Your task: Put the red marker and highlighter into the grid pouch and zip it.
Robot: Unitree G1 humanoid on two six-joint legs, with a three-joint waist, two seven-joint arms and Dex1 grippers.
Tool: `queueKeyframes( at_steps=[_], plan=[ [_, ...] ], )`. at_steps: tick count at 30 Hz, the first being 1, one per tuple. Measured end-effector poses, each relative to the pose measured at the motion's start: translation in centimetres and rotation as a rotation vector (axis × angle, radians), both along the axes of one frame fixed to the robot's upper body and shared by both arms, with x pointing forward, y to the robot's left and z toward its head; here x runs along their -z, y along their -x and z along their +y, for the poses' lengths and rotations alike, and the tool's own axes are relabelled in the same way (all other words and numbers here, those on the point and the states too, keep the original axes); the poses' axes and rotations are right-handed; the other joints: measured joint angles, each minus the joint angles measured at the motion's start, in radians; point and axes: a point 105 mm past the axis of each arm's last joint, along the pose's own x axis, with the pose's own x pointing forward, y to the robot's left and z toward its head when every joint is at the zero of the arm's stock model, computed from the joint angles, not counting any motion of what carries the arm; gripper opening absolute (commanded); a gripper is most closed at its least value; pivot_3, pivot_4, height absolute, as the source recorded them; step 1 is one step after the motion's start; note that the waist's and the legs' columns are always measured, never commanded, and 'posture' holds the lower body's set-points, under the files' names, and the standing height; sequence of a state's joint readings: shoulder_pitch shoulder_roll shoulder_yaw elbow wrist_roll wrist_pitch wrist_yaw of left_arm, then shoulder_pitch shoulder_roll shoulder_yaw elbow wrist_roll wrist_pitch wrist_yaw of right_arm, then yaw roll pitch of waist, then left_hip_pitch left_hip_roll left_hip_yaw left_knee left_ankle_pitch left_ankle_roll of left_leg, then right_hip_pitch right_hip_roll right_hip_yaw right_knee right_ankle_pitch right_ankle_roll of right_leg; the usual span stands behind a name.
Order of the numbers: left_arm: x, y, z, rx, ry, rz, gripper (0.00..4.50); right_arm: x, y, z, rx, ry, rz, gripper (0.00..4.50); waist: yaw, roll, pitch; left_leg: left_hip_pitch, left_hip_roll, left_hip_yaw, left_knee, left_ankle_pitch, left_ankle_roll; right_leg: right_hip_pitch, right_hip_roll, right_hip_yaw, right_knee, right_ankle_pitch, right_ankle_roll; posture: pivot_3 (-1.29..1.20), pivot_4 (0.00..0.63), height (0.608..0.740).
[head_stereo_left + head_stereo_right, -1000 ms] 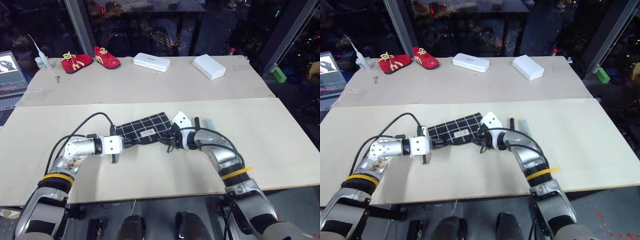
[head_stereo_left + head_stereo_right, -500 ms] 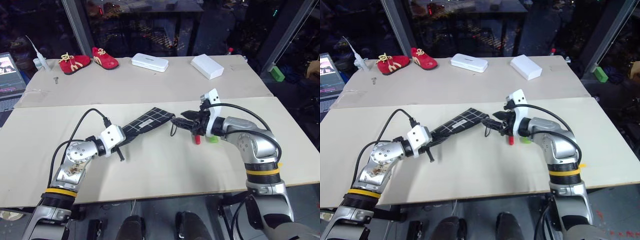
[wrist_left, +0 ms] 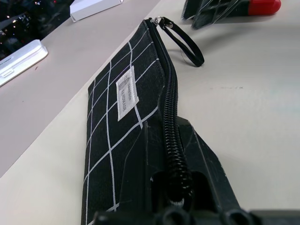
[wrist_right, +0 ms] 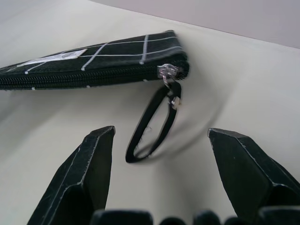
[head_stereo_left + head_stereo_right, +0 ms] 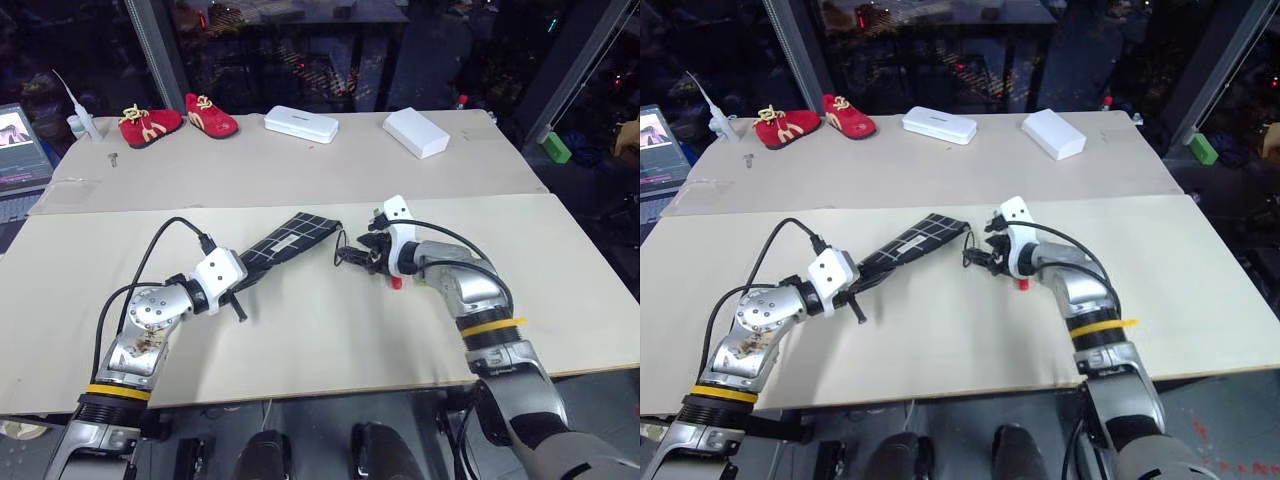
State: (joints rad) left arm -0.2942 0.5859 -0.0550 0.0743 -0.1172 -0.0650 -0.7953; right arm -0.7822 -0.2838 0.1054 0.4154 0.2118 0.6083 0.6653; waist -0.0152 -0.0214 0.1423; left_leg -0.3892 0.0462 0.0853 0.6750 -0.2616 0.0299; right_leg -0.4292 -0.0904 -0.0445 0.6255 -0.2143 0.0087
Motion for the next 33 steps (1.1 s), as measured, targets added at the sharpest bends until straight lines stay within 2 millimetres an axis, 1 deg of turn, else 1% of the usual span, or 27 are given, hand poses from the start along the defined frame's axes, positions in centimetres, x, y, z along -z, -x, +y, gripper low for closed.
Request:
queueKeyframes(
  at_steps=[3,5,8,11,12,16,21,27,29,33],
  plan=[
    [0.1,0.0,-0.1,0.001,0.004,0.004,0.00,0.4,-0.5,-0.1,0.011,0.015,-0.002,3.54,0.000,0.000,0.000,0.000,0.000,0.000,0.000,0.000,0.000,0.000,0.000,0.000,0.000,0.000,0.000,0.00,0.150,0.740],
    [0.2,0.1,-0.1,0.000,0.005,0.007,0.00,0.5,-0.7,0.2,0.010,0.017,0.000,3.54,0.000,0.000,0.000,0.000,0.001,0.000,0.000,0.000,0.000,0.000,0.000,0.000,0.000,0.000,0.000,0.00,0.150,0.740],
    [0.4,0.1,-0.4,0.005,0.015,0.011,0.00,0.6,-0.9,0.8,-0.002,0.005,-0.001,2.86,-0.001,0.000,0.000,0.000,0.001,0.000,0.000,0.000,0.000,0.000,0.000,0.000,0.000,0.000,0.000,0.00,0.150,0.740],
    [0.8,0.3,-0.3,0.000,0.017,0.022,0.00,0.5,-0.9,0.8,-0.014,0.001,-0.021,1.78,-0.001,0.000,0.000,0.000,0.001,0.000,0.000,0.000,0.000,0.000,0.000,0.000,0.000,0.000,0.000,0.00,0.150,0.740],
    [0.9,0.3,-0.3,0.000,0.017,0.023,0.00,0.4,-0.9,0.8,-0.019,-0.001,-0.025,1.35,-0.001,0.000,0.000,0.000,0.001,0.000,0.000,0.000,0.000,0.000,0.000,0.000,0.000,0.000,0.000,0.00,0.150,0.740],
    [0.8,0.3,-0.3,-0.002,0.018,0.019,0.00,0.4,-0.7,0.9,-0.039,-0.006,-0.020,0.04,-0.001,0.000,0.000,0.000,0.001,0.000,0.000,0.000,0.000,0.000,0.000,0.001,0.000,0.000,0.000,0.00,0.150,0.740],
    [0.7,0.3,-0.4,0.002,0.017,0.009,0.00,0.5,-0.1,1.1,-0.089,-0.016,-0.020,0.04,0.000,0.000,0.000,0.000,0.001,0.000,0.000,0.000,0.000,0.000,0.000,0.001,0.000,0.000,0.000,0.00,0.150,0.740],
    [0.8,0.3,-0.5,0.002,0.016,0.007,0.00,0.4,-0.1,1.3,-0.094,0.010,-0.034,0.04,-0.001,0.000,0.000,0.000,0.001,0.000,0.000,0.000,0.000,0.000,0.000,0.001,0.000,0.000,0.000,0.00,0.150,0.740],
    [0.8,0.3,-0.5,0.001,0.015,0.006,0.00,0.5,0.2,1.8,-0.118,0.040,-0.044,0.04,-0.002,0.000,0.000,0.000,0.001,0.000,0.000,0.000,0.000,-0.001,0.000,0.001,0.000,0.000,0.000,0.00,0.150,0.740],
    [0.9,0.1,-0.5,-0.002,0.020,0.012,0.00,-0.3,1.6,4.3,-0.233,0.050,-0.085,0.04,-0.002,0.000,0.000,0.000,0.001,0.000,-0.001,0.000,0.000,-0.001,0.000,0.001,0.001,0.000,0.000,0.00,0.150,0.740]
  ],
)
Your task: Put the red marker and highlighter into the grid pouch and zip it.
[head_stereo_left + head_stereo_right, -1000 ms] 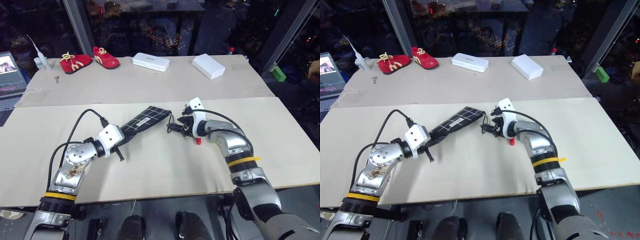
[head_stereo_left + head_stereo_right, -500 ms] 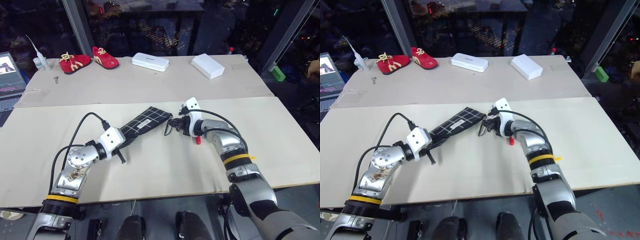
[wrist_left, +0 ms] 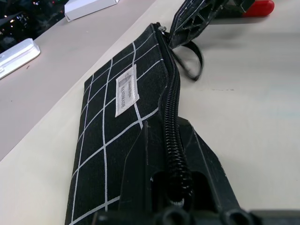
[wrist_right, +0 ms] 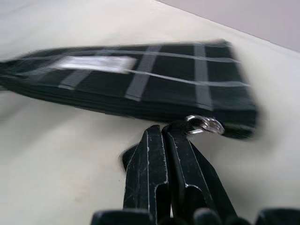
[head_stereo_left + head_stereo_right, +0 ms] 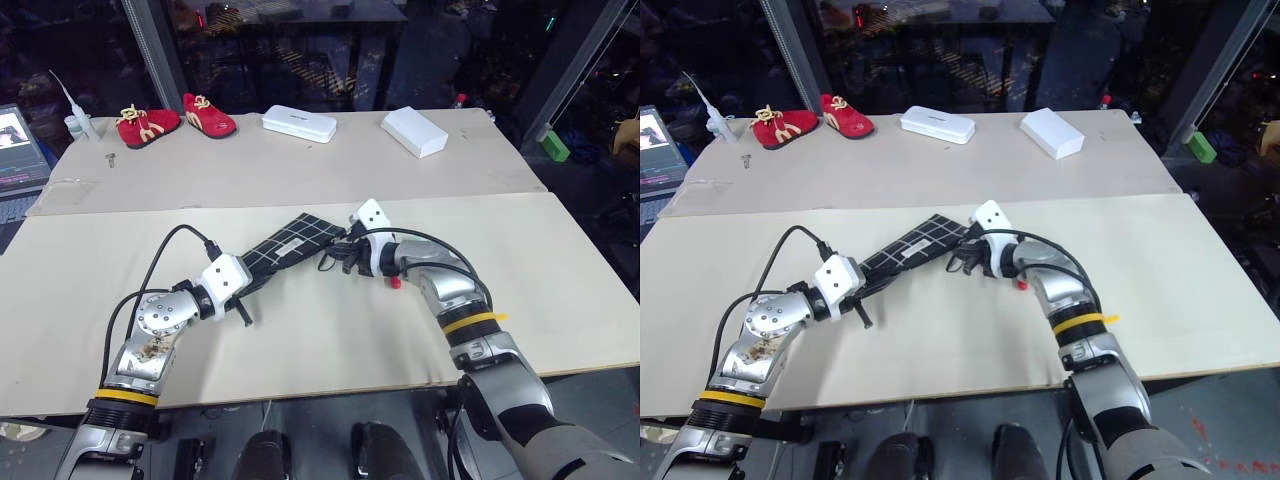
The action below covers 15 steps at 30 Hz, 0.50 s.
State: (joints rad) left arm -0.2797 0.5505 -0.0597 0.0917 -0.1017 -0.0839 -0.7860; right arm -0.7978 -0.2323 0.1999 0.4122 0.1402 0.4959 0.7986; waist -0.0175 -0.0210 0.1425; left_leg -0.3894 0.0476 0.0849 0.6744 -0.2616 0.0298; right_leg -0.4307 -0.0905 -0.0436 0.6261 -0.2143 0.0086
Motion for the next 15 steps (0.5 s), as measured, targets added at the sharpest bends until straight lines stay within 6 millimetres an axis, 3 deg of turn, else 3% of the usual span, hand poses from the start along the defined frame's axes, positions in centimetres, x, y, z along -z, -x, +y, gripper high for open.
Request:
queueKeyframes(
  at_steps=[8,15],
  plan=[
    [-0.5,-0.4,-0.3,0.007,0.004,-0.013,0.00,-0.7,3.8,4.9,-0.252,0.048,-0.048,0.04,0.003,0.000,0.000,0.000,0.000,0.000,0.000,0.000,0.000,0.000,0.000,0.000,0.000,0.000,0.000,0.00,0.150,0.740],
    [-0.3,-0.6,-0.2,0.010,0.003,-0.002,0.00,-0.8,5.6,6.4,-0.370,0.055,-0.052,0.04,0.003,0.000,0.000,0.000,-0.001,0.000,0.000,0.000,0.000,0.000,0.000,0.000,0.000,0.000,0.000,0.00,0.150,0.740]
  ],
)
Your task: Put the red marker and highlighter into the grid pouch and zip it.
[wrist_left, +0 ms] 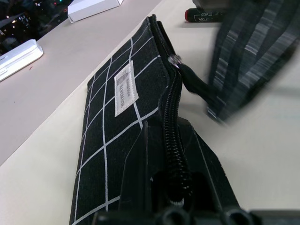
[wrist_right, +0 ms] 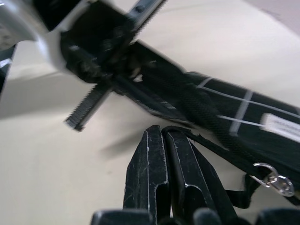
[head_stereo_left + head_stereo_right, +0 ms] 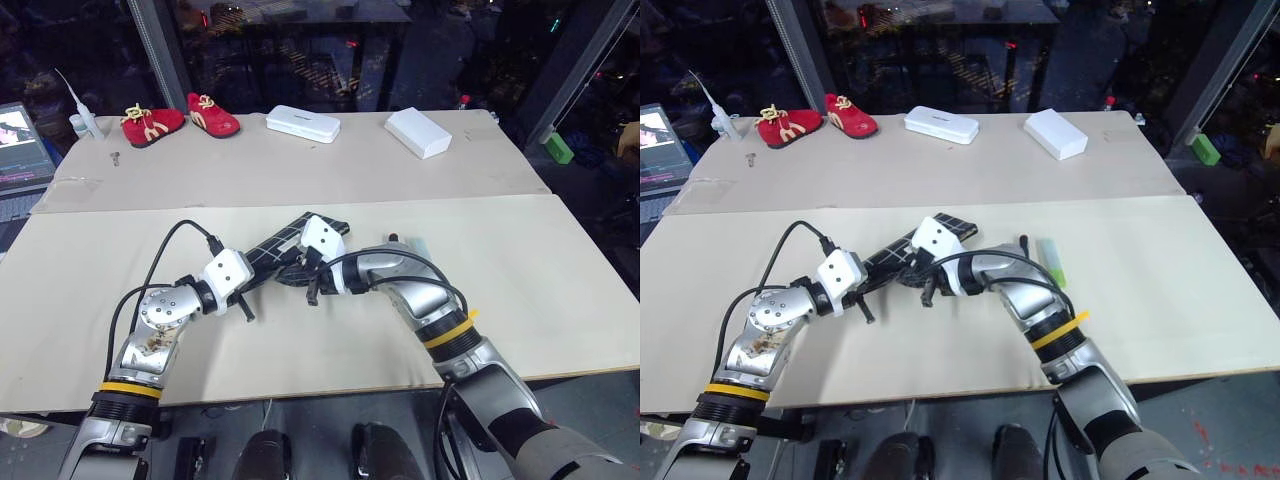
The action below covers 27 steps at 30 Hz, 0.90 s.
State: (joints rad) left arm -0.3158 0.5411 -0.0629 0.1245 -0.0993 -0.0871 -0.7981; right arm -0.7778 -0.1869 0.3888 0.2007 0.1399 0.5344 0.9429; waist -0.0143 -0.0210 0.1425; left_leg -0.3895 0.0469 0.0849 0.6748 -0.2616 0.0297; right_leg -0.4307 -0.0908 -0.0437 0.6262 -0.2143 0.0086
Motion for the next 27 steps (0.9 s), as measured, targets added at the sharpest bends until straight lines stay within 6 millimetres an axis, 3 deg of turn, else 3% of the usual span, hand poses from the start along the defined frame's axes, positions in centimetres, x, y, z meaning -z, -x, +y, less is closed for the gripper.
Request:
queueKeyframes(
  at_steps=[7,8,12,16,19,20,23,25,27],
  plan=[
    [0.2,0.1,-0.5,0.019,-0.002,0.006,0.00,0.5,1.0,1.3,-0.037,-0.018,0.032,0.04,-0.002,0.000,0.000,0.000,-0.001,0.000,0.000,0.000,0.000,-0.001,0.001,0.000,0.000,0.000,0.000,0.00,0.150,0.740],
    [0.2,0.1,-0.6,0.022,-0.002,0.007,0.00,0.5,0.8,1.3,-0.026,-0.024,0.035,0.68,-0.001,0.000,0.000,0.000,-0.001,0.000,0.000,0.000,0.000,0.000,0.000,0.000,0.000,0.000,0.000,0.00,0.150,0.740],
    [0.0,-0.1,-0.7,0.023,-0.001,-0.002,0.00,0.6,0.2,0.1,0.025,-0.061,0.075,1.89,0.001,0.000,0.000,0.000,-0.001,0.000,0.000,0.000,0.000,0.000,0.000,0.000,0.000,0.000,0.000,0.00,0.150,0.740],
    [0.0,0.0,-0.8,0.027,0.002,0.000,0.00,1.3,-0.2,-2.9,0.090,-0.040,0.108,3.31,0.004,0.000,0.000,-0.001,-0.001,0.000,0.000,0.000,0.000,0.000,-0.001,0.000,0.000,0.000,0.000,0.00,0.150,0.740],
    [0.0,0.0,-1.0,0.032,0.007,-0.002,0.00,0.7,0.6,-5.6,0.105,-0.063,0.143,3.31,0.007,0.000,0.000,-0.002,-0.001,-0.001,0.000,0.000,0.000,-0.001,-0.001,0.000,-0.001,0.000,0.000,0.00,0.150,0.740],
    [0.0,0.0,-1.0,0.032,0.007,-0.001,0.00,-0.1,1.4,-7.4,0.100,-0.078,0.142,3.31,0.011,0.000,0.000,-0.002,-0.001,-0.001,0.000,0.000,0.000,-0.001,-0.001,-0.001,-0.002,0.000,0.000,0.00,0.150,0.740],
    [0.0,-0.1,-0.9,0.028,0.008,-0.001,0.00,-1.8,3.0,-10.2,0.082,-0.090,0.100,3.31,0.011,0.000,0.000,-0.001,-0.001,0.000,0.000,0.000,0.000,0.000,0.000,0.000,-0.002,0.000,0.000,0.00,0.150,0.740],
    [-0.1,-0.1,-1.0,0.028,0.011,-0.003,0.00,-2.5,2.9,-10.7,0.105,-0.096,0.068,3.31,0.000,0.000,0.000,0.001,-0.001,0.000,0.000,0.000,0.000,0.000,0.001,0.001,0.000,0.000,0.000,0.00,0.150,0.740],
    [-0.1,0.0,-1.0,0.030,0.015,-0.003,0.00,-3.0,1.6,-12.0,0.220,-0.101,0.028,3.31,-0.002,-0.001,0.000,0.002,0.000,0.000,0.000,0.000,0.000,0.000,0.002,0.002,0.000,0.000,-0.001,0.00,0.150,0.740]
  ],
)
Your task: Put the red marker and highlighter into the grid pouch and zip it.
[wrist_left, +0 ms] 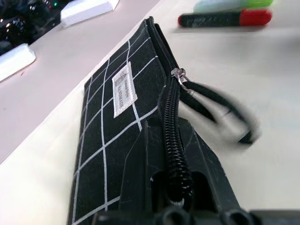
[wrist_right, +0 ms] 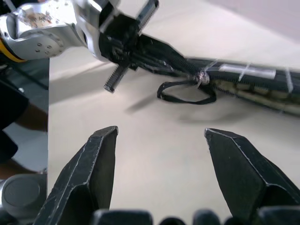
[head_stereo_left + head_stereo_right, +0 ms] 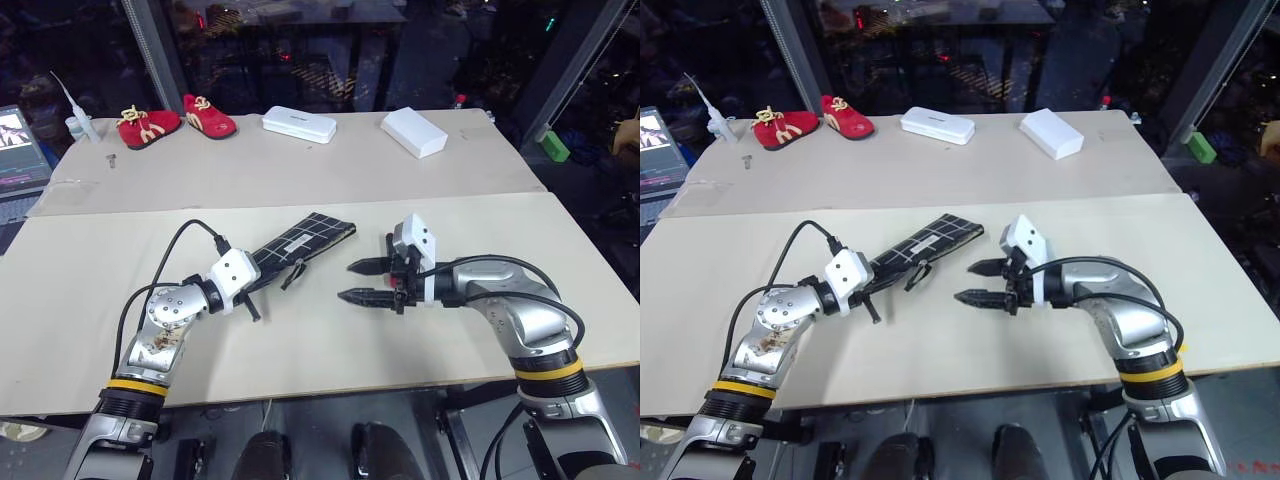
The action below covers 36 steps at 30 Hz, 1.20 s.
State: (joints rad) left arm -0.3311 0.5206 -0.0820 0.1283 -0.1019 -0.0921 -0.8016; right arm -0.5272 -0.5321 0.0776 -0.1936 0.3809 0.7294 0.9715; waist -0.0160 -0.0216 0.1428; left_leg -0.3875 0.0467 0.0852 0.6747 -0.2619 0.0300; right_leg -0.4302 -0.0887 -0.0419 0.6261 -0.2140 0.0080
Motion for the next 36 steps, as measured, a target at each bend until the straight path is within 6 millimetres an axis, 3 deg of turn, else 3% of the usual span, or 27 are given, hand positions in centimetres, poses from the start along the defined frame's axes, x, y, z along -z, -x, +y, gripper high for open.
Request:
queueKeyframes(
  at_steps=[3,5,7,11,21,33,36],
  plan=[
    [0.0,0.1,0.0,-0.002,0.001,-0.001,0.00,-0.2,-3.8,-4.0,0.318,0.039,-0.025,3.31,0.003,0.000,0.000,0.000,-0.001,0.002,0.000,0.000,-0.001,0.000,-0.001,0.000,0.000,0.000,0.000,0.00,0.150,0.740],
    [0.2,0.2,0.1,-0.004,0.002,0.004,0.00,0.2,-5.1,-6.5,0.471,0.070,-0.022,3.31,0.004,0.000,0.000,-0.001,-0.001,0.002,0.000,0.000,-0.001,0.000,-0.001,0.000,-0.001,0.000,0.000,0.00,0.150,0.740],
    [0.4,0.3,0.2,-0.009,0.003,0.010,0.00,0.7,-5.7,-8.4,0.586,0.087,-0.012,3.31,0.006,0.000,0.000,-0.003,-0.001,0.003,0.000,0.000,0.000,-0.001,-0.001,0.000,-0.001,0.000,0.000,0.00,0.150,0.740],
    [0.3,0.3,0.3,-0.011,0.005,0.007,0.00,2.3,-5.8,-9.9,0.691,0.136,0.003,3.31,0.007,0.000,0.000,-0.004,-0.001,0.003,0.000,0.000,0.000,-0.002,-0.002,0.000,-0.002,0.000,0.001,0.00,0.150,0.740],
    [0.5,0.4,0.3,-0.013,0.006,0.011,0.00,5.1,-6.5,-11.5,0.811,0.174,0.069,3.31,0.003,0.000,0.000,-0.002,-0.001,0.002,0.000,0.000,0.000,-0.001,-0.001,0.001,-0.001,0.000,0.001,0.00,0.150,0.740],
    [0.6,0.4,0.3,-0.018,0.011,0.012,0.00,6.7,-7.1,-10.8,0.849,0.152,0.124,3.31,0.003,0.000,0.000,-0.002,-0.001,0.001,0.000,0.000,0.000,-0.001,-0.002,0.001,-0.001,0.000,0.001,0.00,0.150,0.740],
    [0.7,0.4,0.3,-0.021,0.013,0.016,0.00,6.7,-7.3,-10.9,0.868,0.161,0.121,2.60,0.003,0.000,0.000,-0.001,-0.001,0.002,0.000,0.000,0.000,0.000,-0.002,0.001,-0.001,0.000,0.001,0.00,0.150,0.740]
  ],
)
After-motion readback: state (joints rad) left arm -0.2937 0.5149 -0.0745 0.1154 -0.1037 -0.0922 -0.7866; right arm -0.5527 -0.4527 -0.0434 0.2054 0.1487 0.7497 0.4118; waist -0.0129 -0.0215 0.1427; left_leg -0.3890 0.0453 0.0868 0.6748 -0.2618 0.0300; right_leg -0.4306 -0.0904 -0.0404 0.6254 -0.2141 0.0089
